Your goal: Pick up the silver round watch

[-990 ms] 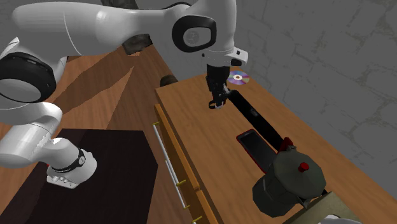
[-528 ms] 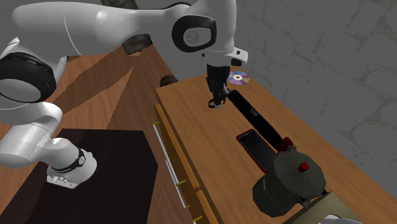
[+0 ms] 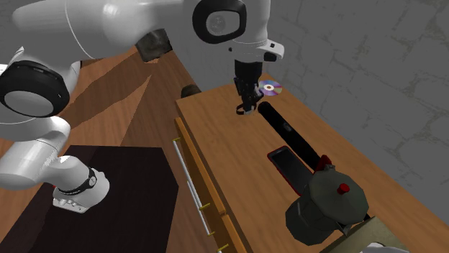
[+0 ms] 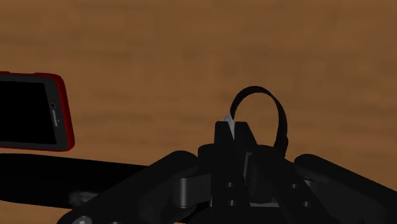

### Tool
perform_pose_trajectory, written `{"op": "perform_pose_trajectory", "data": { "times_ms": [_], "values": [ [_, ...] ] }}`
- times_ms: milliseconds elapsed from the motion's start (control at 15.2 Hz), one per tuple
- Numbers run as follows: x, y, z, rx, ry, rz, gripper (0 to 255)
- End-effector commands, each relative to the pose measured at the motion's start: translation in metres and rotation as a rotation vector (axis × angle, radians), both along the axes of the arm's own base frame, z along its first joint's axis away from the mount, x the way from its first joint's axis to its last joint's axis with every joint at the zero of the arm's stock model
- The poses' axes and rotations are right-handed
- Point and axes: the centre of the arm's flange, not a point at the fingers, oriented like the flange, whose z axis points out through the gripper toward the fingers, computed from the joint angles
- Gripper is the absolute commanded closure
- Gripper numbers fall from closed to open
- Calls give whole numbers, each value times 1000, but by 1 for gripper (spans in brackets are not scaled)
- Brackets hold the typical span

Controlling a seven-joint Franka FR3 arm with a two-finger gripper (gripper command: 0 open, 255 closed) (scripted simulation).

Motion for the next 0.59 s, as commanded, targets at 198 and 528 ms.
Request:
{"op": "perform_pose_trajectory", "data": {
  "times_ms": [198,528],
  "values": [
    [0,0,26,0,1,0,255],
    [0,-1,43,0,1,0,255]
  ]
}}
